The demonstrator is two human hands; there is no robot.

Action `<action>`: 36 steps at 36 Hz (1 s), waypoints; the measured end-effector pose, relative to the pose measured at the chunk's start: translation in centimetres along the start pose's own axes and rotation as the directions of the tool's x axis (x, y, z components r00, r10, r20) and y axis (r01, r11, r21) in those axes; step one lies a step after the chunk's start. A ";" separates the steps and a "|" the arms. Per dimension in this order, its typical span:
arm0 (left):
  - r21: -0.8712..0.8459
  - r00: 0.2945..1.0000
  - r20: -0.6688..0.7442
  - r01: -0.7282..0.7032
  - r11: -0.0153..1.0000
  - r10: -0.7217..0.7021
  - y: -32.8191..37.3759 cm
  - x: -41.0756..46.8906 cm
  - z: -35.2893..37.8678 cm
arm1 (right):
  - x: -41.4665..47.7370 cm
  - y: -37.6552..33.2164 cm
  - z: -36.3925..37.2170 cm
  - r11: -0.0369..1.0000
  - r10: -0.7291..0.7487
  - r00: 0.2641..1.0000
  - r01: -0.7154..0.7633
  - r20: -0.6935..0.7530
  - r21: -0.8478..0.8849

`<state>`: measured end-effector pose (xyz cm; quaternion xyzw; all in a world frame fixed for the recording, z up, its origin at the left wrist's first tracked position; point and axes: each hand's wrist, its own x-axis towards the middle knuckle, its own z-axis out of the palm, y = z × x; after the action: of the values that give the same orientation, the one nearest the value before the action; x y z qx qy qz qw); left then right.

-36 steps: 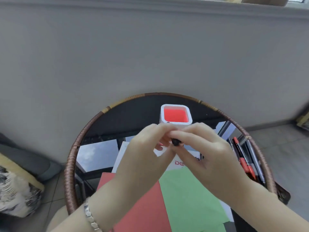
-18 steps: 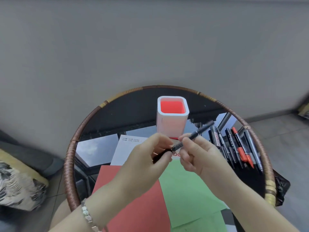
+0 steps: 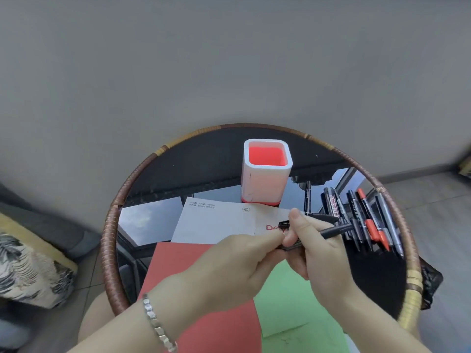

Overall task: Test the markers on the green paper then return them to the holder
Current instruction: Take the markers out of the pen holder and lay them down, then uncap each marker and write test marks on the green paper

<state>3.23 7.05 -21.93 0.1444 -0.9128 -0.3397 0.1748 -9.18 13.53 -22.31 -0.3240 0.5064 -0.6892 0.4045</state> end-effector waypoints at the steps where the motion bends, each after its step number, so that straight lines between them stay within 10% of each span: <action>1: -0.008 1.000 0.028 -0.002 1.000 0.002 0.0 0.0 -0.2 | -0.1 0.1 -0.2 1.000 -0.022 0.999 0.022 0.029 0.003; 9: 0.038 0.976 0.124 0.177 0.984 -0.180 -0.7 -1.0 -0.9 | -0.7 0.4 -2.3 0.948 -0.172 0.950 0.232 0.262 -0.217; 14: -0.031 0.791 -0.355 0.523 0.852 -0.499 -6.6 -0.2 -0.5 | -0.3 0.2 -4.7 0.860 -0.293 0.926 0.364 0.237 -0.357; 22: 0.483 0.910 -0.297 0.404 0.777 -0.289 -8.9 -2.3 0.2 | -1.6 1.9 -6.5 0.545 -0.101 0.921 0.368 0.377 -0.753; 36: 0.478 0.919 -0.093 0.380 0.792 -0.384 -4.9 -3.8 4.4 | -2.6 4.6 -7.2 0.158 0.102 0.854 0.492 0.510 -0.856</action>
<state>5.54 7.45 -29.19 0.3634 -0.9211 -0.1277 0.0566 -13.13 18.23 -28.85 -0.7209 0.6657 -0.1561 0.1131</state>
